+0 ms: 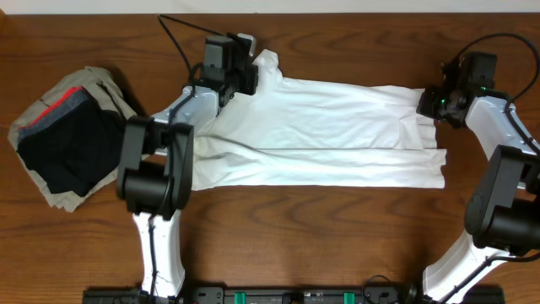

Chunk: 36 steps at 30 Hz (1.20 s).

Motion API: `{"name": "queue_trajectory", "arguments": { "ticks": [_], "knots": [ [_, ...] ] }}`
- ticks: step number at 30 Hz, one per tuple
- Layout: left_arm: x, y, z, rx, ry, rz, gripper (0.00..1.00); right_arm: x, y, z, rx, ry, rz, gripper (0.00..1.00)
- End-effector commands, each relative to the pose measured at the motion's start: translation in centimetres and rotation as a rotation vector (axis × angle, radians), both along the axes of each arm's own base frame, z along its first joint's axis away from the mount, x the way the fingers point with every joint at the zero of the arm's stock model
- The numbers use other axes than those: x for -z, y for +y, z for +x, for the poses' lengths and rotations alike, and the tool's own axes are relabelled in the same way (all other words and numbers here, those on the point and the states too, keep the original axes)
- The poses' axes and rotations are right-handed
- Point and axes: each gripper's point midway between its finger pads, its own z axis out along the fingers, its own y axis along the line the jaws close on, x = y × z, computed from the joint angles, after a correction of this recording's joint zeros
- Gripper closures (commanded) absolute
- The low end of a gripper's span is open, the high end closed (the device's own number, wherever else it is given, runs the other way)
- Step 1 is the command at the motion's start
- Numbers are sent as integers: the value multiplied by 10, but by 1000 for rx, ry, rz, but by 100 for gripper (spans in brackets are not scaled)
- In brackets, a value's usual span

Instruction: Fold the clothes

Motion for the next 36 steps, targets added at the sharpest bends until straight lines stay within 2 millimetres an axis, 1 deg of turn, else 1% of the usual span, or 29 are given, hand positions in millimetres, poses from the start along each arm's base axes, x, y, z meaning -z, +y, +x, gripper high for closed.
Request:
{"name": "queue_trajectory", "arguments": {
  "ticks": [1, 4, 7, 12, 14, 17, 20, 24, 27, 31, 36],
  "knots": [
    [-46, 2, -5, -1, -24, -12, 94, 2, 5, -4, -4, 29, 7, 99],
    [-46, 5, -23, -1, 51, 4, 94, 5, 5, -12, 10, 59, 25, 99],
    [-41, 9, -39, -1, 125, 19, 94, 2, 5, -13, 7, 54, 60, 99],
    [-24, 15, -71, -2, 276, 51, 94, -16, 5, -13, 4, 8, 138, 99],
    [-18, 18, -82, -2, 330, 62, 94, -21, 2, -17, 11, 7, 157, 99],
    [-12, 21, -96, -2, 392, 76, 94, -28, -7, -27, 39, 21, 165, 99],
    [-10, 23, -106, -3, 435, 84, 94, -34, -12, -35, 55, 31, 181, 99],
    [-17, 24, -117, 2, 464, 84, 94, -39, -1, -42, 3, 34, 241, 99],
    [-24, 24, -127, -12, 496, 76, 93, -34, 2, -54, 5, 88, 246, 99],
    [-35, 26, -150, -41, 572, 65, 93, -26, -6, -69, 38, 166, 195, 99],
    [-40, 16, -177, 1, 668, 33, 93, -18, -20, -85, 75, 242, 109, 99]
  ]
}}
